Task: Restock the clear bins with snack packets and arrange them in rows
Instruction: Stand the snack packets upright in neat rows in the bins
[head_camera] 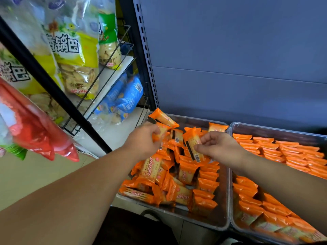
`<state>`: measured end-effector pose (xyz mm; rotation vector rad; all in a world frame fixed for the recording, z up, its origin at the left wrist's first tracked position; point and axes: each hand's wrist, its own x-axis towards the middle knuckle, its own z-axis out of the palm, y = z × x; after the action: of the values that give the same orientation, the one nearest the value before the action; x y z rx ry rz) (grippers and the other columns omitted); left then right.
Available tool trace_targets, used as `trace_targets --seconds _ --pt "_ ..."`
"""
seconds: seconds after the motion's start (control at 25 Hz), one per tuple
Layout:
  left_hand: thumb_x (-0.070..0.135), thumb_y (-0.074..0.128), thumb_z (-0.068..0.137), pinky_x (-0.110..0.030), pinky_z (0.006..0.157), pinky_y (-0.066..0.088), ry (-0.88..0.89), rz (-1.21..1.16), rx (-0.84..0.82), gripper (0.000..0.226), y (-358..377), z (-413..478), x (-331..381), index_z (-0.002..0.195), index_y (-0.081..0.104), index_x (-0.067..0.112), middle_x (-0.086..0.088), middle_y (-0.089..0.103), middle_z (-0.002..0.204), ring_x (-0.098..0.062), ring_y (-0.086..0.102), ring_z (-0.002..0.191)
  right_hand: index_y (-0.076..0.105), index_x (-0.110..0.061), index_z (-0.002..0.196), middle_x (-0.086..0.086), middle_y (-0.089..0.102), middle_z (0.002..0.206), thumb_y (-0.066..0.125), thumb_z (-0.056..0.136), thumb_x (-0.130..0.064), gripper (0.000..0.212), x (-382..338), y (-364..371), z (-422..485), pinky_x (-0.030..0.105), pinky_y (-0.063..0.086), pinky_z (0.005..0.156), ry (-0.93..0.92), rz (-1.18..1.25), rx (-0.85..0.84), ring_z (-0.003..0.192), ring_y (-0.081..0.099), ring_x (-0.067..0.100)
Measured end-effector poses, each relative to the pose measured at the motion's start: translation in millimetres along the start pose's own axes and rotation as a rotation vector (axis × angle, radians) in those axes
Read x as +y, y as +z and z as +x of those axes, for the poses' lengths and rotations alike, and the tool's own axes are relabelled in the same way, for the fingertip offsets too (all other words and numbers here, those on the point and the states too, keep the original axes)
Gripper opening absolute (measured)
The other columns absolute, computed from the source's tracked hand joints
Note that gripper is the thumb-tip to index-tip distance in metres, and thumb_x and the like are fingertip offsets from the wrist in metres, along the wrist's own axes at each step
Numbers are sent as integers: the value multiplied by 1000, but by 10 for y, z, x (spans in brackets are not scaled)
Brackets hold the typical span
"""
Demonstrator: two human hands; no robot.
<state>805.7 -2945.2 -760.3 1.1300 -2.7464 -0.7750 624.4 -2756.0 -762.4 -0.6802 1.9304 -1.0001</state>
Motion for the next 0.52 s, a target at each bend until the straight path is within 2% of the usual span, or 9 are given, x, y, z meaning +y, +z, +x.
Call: trace_targets --seconds 0.08,0.16,0.24,0.28,0.32,0.36,0.44,0.48,0.52 --pt "37 77 89 -39 107 49 -32 116 -99 53 18 21 -57 138 63 22 5 55 143 -22 56 128 68 -18 106 7 73 97 80 91 -24 21 21 -6 -13 20 52 54 -5 -8 -10 80 68 14" --pt "41 75 89 -42 114 43 7 250 -117 60 -23 23 8 143 59 22 1 53 149 -25 50 137 68 -20 107 4 73 97 80 91 -25 21 31 -36 -28 19 51 53 -7 -6 -9 82 69 13" --pt "39 73 89 -43 114 41 145 369 -26 52 -47 -23 128 136 64 20 -5 55 145 -29 48 137 68 -21 109 3 74 99 80 91 -26 22 45 -61 -28 20 52 54 -10 -7 3 83 70 13" --pt "36 71 89 -43 110 45 225 340 24 43 -35 -63 204 129 67 19 -4 58 139 -29 51 132 68 -22 111 3 74 99 80 91 -27 24 60 -81 -27 21 52 55 -8 -5 15 83 70 14" --pt "34 71 90 -42 102 50 290 291 6 34 -5 -115 272 121 70 20 -2 61 130 -27 56 124 67 -23 115 2 73 100 79 91 -27 27 82 -102 -25 24 53 58 -5 -5 17 82 69 14" --pt "34 71 91 -41 96 53 326 251 -97 27 61 -188 331 115 73 23 2 65 121 -23 60 116 65 -23 122 0 72 100 78 92 -27 33 114 -127 -28 26 52 61 -2 -5 6 82 68 13" --pt "38 72 92 -37 90 54 320 296 -437 20 250 -296 369 110 75 28 6 69 112 -19 63 107 59 -26 133 -4 71 99 76 95 -26 42 142 -166 -53 25 50 65 -15 -18 -39 80 67 10" --pt "42 72 92 -35 89 53 315 366 -571 23 346 -321 375 111 75 30 6 70 112 -19 62 107 59 -27 134 -6 72 98 74 96 -25 42 148 -180 -82 24 50 66 -30 -30 -64 80 67 10" --pt "48 72 91 -36 90 51 323 455 -636 30 420 -324 376 116 74 32 3 68 113 -21 60 109 59 -28 134 -7 72 96 73 97 -24 40 148 -190 -106 24 51 68 -48 -41 -82 82 69 11"
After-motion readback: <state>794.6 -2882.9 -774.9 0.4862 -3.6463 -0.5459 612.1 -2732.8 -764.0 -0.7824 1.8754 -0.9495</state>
